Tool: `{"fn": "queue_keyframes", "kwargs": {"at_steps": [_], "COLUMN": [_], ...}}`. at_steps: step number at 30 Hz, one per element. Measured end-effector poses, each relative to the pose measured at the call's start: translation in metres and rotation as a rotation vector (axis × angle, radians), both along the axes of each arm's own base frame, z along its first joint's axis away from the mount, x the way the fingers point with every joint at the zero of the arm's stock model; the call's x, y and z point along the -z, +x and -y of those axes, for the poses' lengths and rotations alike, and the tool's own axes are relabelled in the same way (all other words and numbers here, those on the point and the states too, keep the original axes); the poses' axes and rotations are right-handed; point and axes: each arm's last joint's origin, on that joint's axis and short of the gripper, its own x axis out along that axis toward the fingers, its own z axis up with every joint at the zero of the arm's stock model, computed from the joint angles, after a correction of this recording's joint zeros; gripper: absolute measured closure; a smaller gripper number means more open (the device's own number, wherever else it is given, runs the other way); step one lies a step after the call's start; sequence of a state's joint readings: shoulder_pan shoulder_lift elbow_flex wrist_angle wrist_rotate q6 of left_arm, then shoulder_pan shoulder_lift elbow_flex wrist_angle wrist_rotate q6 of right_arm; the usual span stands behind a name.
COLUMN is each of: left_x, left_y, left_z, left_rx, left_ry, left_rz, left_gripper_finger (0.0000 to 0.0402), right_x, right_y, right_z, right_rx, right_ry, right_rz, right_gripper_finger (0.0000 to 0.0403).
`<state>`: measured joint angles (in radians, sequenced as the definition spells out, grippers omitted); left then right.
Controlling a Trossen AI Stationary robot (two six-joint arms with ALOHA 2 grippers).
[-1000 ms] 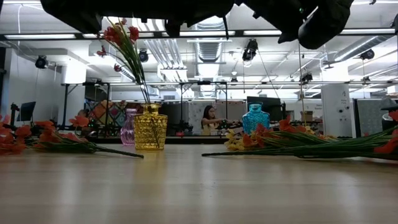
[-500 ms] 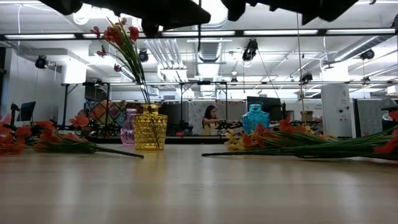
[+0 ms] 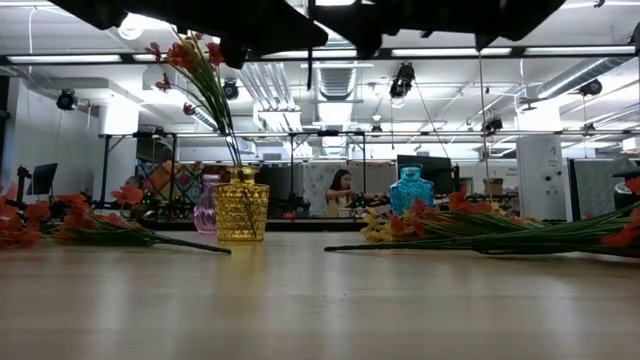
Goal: Sort flowers into vase by color
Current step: Put the left yellow flower into the blue vase
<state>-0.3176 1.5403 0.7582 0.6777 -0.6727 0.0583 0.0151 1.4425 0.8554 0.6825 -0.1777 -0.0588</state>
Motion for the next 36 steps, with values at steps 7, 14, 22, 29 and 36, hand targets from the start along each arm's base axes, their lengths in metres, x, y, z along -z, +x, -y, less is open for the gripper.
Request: {"fn": "queue_keyframes", "kwargs": {"at_steps": [7,14,22,29,36], "left_x": [0.003,0.006,0.006,0.006,0.0], "left_y": [0.0,-0.001,-0.001,-0.001,-0.006], "left_z": [-0.003,-0.004,-0.004,-0.004,0.0], "left_rx": [-0.032,-0.052,-0.081,-0.086,-0.066], "left_ry": [0.012,0.017,0.009,0.009,0.016], "left_rz": [-0.025,-0.057,-0.052,-0.053,-0.046], "left_gripper_finger": [0.0395,0.0394,0.0388,0.0316,0.0219], "right_x": [-0.003,-0.009,-0.014,-0.017,-0.019], "right_y": [0.021,0.017,0.012,0.008,0.006], "right_z": [-0.001,-0.001,-0.001,-0.001,0.001], "right_rx": [-0.031,-0.032,-0.031,-0.032,-0.029], "right_ry": [-0.019,-0.032,-0.031,-0.032,-0.027], "right_rz": [-0.013,-0.01,-0.029,-0.048,-0.091], "right_gripper_finger": [0.0154,0.0199,0.0261,0.035,0.0384]}}
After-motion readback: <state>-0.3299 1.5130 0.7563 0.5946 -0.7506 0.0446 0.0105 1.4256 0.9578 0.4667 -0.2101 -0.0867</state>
